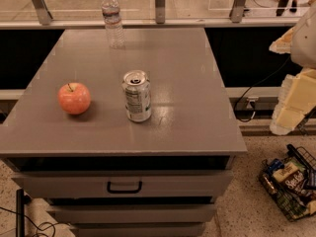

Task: Knock 7up can over

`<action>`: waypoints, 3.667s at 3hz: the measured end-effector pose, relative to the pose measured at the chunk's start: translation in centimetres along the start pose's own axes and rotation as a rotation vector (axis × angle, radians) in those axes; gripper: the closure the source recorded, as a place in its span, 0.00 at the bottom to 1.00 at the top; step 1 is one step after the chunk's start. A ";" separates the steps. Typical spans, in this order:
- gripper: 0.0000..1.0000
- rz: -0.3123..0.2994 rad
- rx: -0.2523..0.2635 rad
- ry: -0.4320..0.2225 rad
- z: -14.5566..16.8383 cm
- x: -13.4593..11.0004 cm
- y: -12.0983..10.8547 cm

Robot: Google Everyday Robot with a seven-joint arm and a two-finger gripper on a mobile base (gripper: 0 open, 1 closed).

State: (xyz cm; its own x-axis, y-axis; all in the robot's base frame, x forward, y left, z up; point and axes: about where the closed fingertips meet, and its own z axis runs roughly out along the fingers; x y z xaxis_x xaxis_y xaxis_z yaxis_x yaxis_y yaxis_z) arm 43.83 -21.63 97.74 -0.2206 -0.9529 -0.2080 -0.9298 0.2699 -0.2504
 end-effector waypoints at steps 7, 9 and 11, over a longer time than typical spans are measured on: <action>0.00 0.013 -0.005 -0.601 5.0 -9.3 0.7; 0.00 0.097 -0.028 -0.725 8.4 -11.3 1.9; 0.00 0.147 -0.059 -0.994 11.2 -17.8 2.4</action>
Offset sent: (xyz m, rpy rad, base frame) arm 0.0080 0.0086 0.0023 0.2324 -0.0448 -0.0247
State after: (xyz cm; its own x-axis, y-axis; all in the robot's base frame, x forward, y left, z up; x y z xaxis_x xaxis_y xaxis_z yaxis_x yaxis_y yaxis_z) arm 48.78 -2.46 90.25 -0.0131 -0.3561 -0.9344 -0.9323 0.3423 -0.1173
